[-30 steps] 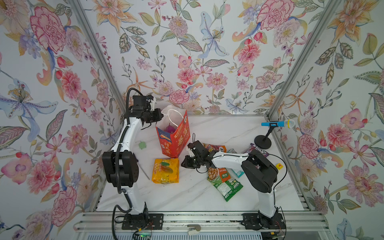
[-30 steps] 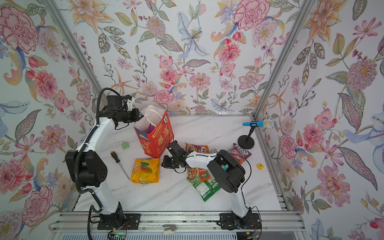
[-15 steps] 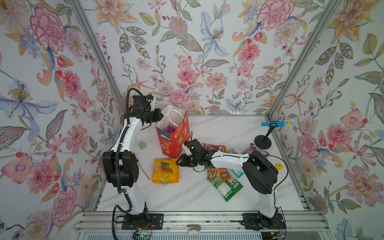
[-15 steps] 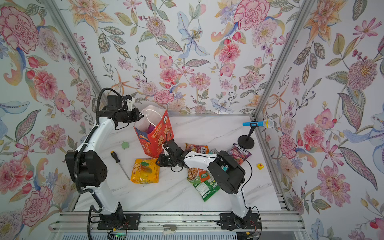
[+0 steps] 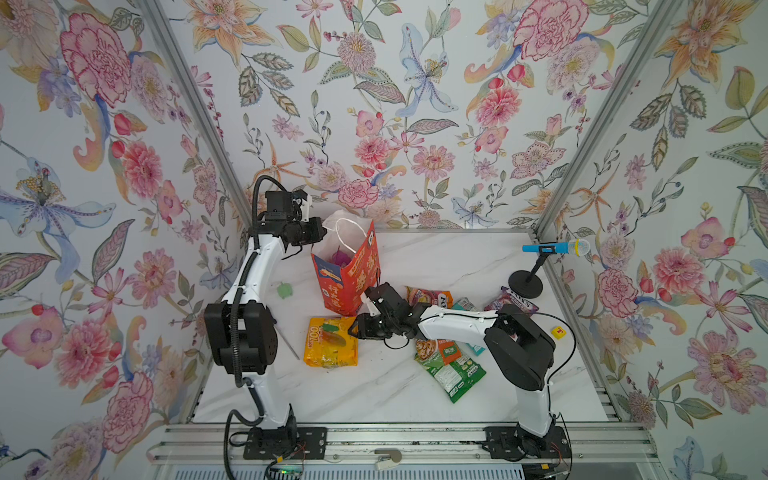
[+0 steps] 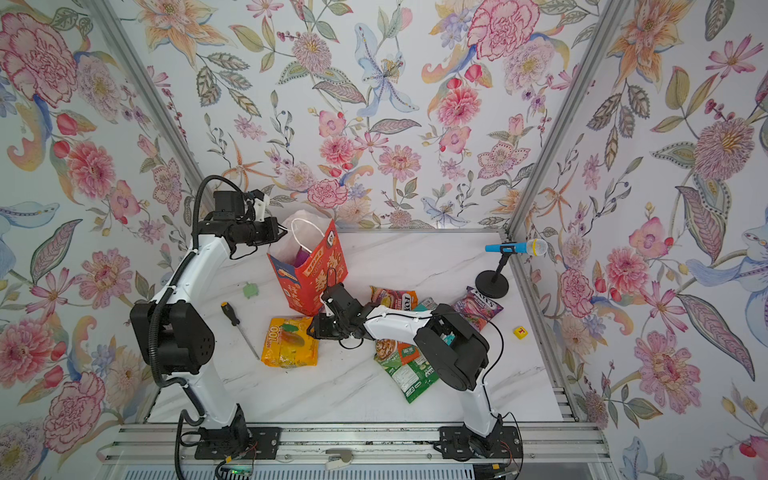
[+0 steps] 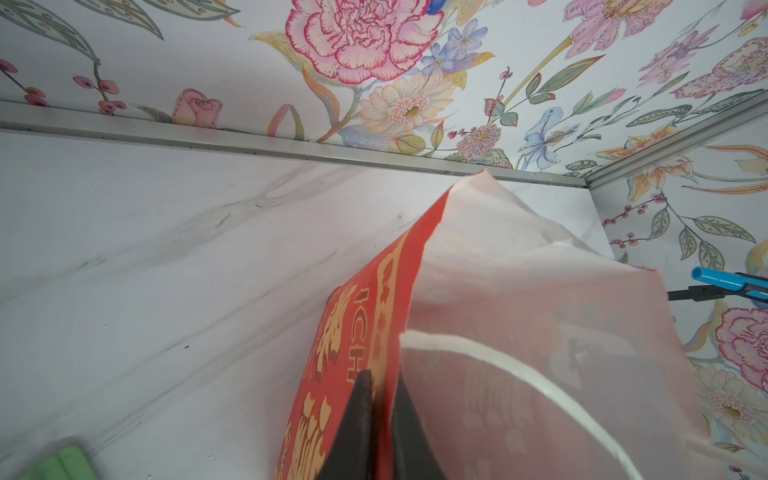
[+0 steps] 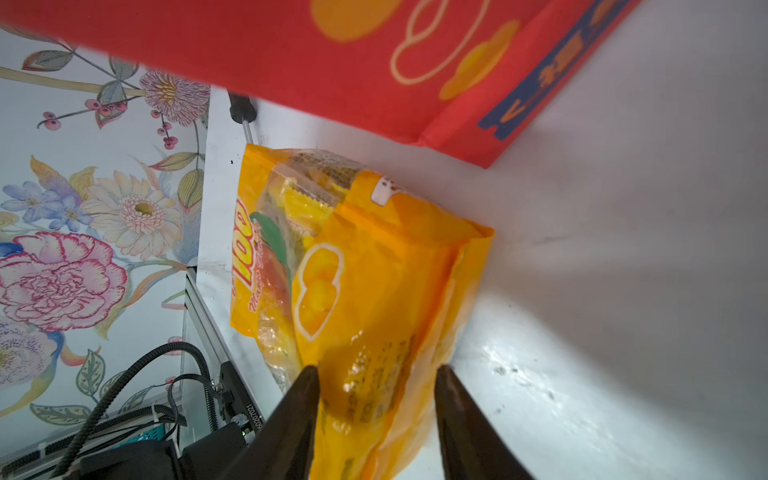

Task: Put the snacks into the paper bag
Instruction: 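Close the right gripper on the top of the yellow candy bag, then lift the yellow candy bag with the right gripper above the red bag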

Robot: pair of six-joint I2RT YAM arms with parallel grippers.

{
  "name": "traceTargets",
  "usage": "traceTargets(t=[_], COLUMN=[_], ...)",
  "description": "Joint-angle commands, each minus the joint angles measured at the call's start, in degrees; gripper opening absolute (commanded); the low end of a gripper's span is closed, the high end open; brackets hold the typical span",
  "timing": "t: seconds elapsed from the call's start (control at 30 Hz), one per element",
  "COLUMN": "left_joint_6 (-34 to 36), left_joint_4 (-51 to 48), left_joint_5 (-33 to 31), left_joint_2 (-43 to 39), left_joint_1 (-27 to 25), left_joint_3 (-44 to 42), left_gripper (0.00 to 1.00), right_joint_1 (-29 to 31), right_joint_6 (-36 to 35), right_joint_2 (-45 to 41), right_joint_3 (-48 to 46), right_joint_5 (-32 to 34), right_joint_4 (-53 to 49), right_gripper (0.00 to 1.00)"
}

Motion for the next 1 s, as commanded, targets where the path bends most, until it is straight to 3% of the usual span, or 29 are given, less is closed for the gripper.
traceTargets(t=[0.0, 0.1, 0.23, 0.27, 0.5, 0.73, 0.97], left_joint_6=[0.6, 0.4, 0.4, 0.4, 0.3, 0.1, -0.2], left_joint_4=[-1.1, -1.0, -1.0, -1.1, -1.0, -1.0, -0.5], left_joint_5=[0.1, 0.2, 0.0, 0.0, 0.3, 0.2, 0.6], left_joint_2=[-2.2, -2.1, -2.1, -2.1, -1.7, -1.3, -1.1], left_joint_1=[-0.2, -0.2, -0.3, -0.2, -0.2, -0.2, -0.2], left_joint_3=[1.3, 1.2, 1.3, 1.3, 1.9, 2.5, 2.7], left_gripper=[0.12, 0.12, 0.13, 0.14, 0.19, 0.21, 0.13], right_joint_1=[-0.1, -0.2, -0.3, -0.6, -1.5, -1.9, -4.3], right_joint_6=[-0.4, 0.2, 1.1, 1.5, -0.5, -5.2, -8.6], right_joint_2=[2.7, 3.9, 4.0, 3.4, -6.9, -19.3, -27.2], right_joint_3=[1.9, 2.6, 1.8, 1.1, -2.5, -0.6, 3.9], right_joint_5=[0.4, -0.4, -1.7, -1.8, 1.4, 7.3, 10.6], right_joint_4=[-1.9, -0.9, 2.1, 3.2, 5.9, -0.6, -7.6], right_gripper=[0.44, 0.37, 0.03, 0.0, 0.0, 0.0, 0.0])
